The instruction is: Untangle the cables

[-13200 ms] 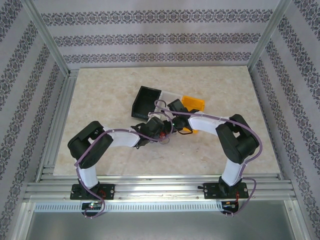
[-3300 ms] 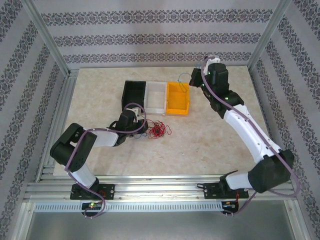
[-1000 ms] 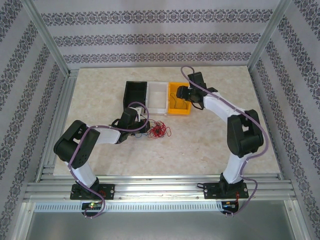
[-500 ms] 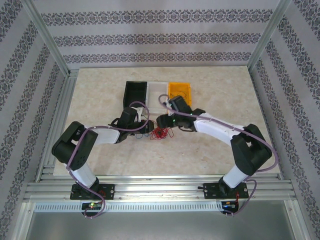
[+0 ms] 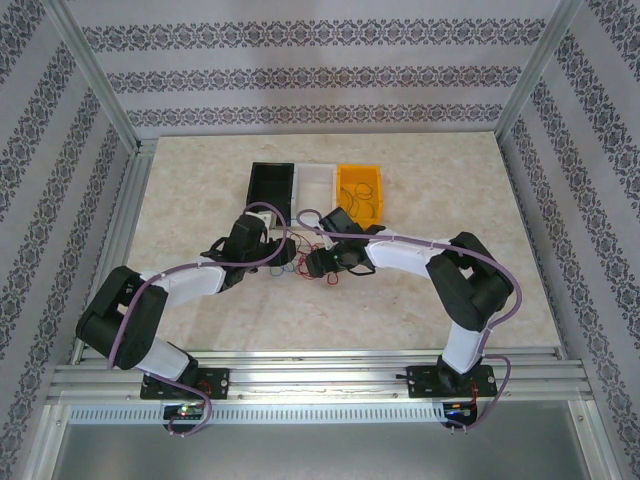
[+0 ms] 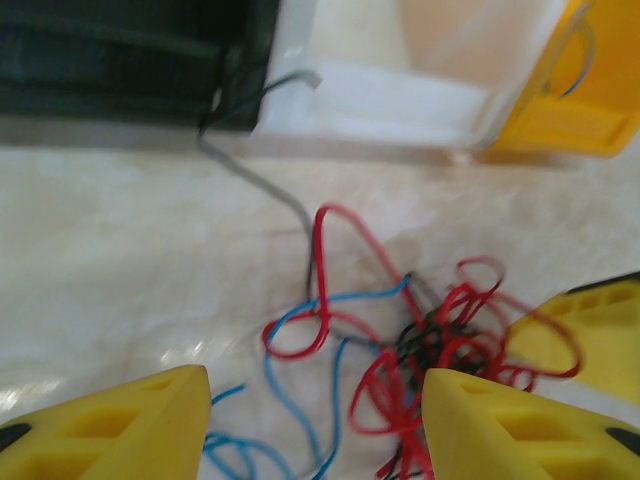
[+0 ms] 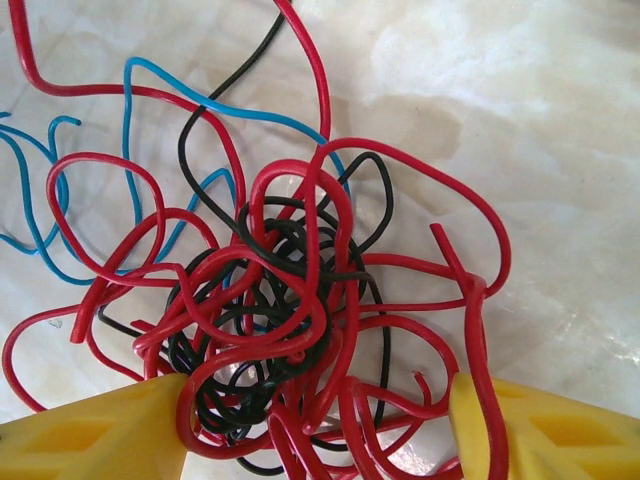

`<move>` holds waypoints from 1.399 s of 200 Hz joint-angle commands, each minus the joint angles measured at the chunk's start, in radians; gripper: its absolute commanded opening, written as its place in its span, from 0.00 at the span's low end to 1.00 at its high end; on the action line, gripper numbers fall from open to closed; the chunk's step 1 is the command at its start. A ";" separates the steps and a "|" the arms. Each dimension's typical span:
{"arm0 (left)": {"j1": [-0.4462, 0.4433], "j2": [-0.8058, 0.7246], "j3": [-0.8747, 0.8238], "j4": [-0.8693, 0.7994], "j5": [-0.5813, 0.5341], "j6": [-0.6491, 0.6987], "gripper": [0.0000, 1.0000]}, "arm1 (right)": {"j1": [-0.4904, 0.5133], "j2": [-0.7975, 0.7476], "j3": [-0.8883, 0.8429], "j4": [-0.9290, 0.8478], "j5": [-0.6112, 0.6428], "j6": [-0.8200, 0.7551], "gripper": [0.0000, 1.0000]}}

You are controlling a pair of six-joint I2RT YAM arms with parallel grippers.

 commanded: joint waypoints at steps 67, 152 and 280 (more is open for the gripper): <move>0.007 0.038 -0.017 -0.065 -0.013 0.034 0.56 | -0.031 0.026 -0.012 -0.016 -0.036 -0.013 0.68; -0.018 0.123 0.036 -0.150 -0.005 0.003 0.40 | -0.045 0.017 -0.049 0.018 -0.045 -0.026 0.68; -0.125 0.250 0.224 -0.466 -0.177 0.061 0.43 | -0.090 -0.021 -0.115 0.082 -0.045 0.005 0.68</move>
